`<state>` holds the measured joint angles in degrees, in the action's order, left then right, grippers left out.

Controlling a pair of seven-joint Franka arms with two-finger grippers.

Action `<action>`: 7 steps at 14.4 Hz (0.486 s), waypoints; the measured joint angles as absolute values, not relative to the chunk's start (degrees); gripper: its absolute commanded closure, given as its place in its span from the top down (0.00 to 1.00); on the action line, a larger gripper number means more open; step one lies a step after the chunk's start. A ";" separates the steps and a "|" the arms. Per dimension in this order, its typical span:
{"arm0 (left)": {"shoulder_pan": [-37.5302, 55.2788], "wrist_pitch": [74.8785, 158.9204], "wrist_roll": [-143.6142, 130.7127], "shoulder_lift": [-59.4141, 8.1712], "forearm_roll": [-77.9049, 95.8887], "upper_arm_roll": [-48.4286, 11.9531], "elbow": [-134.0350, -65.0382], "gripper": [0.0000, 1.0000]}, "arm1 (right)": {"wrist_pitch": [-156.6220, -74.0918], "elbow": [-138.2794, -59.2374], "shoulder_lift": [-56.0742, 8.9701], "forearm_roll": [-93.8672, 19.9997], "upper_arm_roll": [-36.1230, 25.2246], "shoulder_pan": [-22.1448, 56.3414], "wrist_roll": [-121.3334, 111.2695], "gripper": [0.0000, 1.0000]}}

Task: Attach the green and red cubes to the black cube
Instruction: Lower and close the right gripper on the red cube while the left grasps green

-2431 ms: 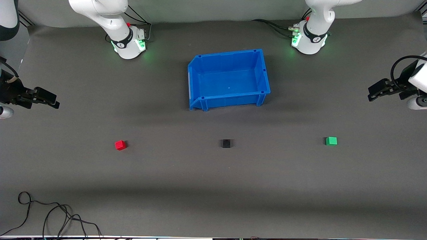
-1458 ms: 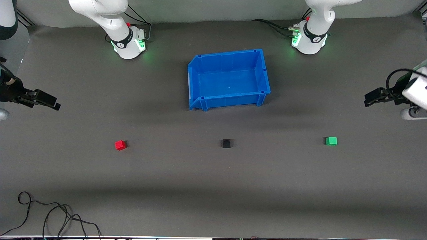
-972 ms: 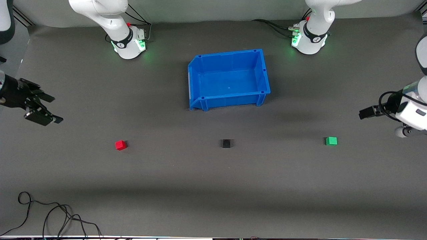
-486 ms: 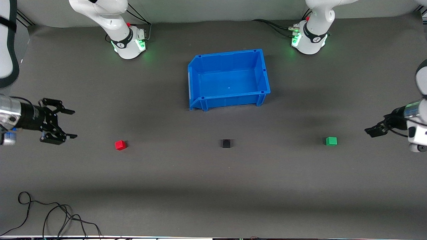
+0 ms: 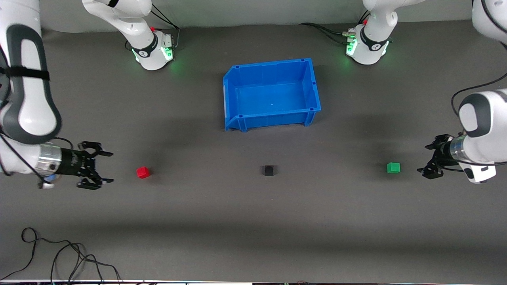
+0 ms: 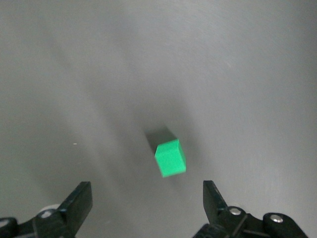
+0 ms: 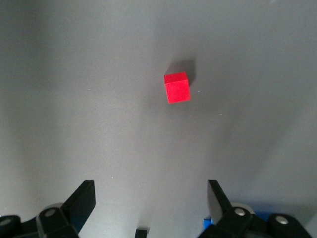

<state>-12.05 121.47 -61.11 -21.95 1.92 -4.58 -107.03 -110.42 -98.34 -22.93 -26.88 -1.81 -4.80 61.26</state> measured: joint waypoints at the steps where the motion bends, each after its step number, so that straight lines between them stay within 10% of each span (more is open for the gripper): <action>1: -12.29 123.59 -64.40 -23.27 1.99 -4.57 -107.45 0.97 | -111.99 -99.52 -24.08 -27.66 -1.91 -4.85 59.05 1.00; 7: -12.35 134.08 -74.82 -28.34 2.05 -4.83 -112.22 0.92 | -117.33 -101.15 -33.31 -32.21 -2.24 -6.26 44.35 1.00</action>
<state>-12.35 134.08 -74.82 -28.34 2.05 -4.83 -112.22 -117.33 -101.15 -33.31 -32.21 -2.24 -6.26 44.35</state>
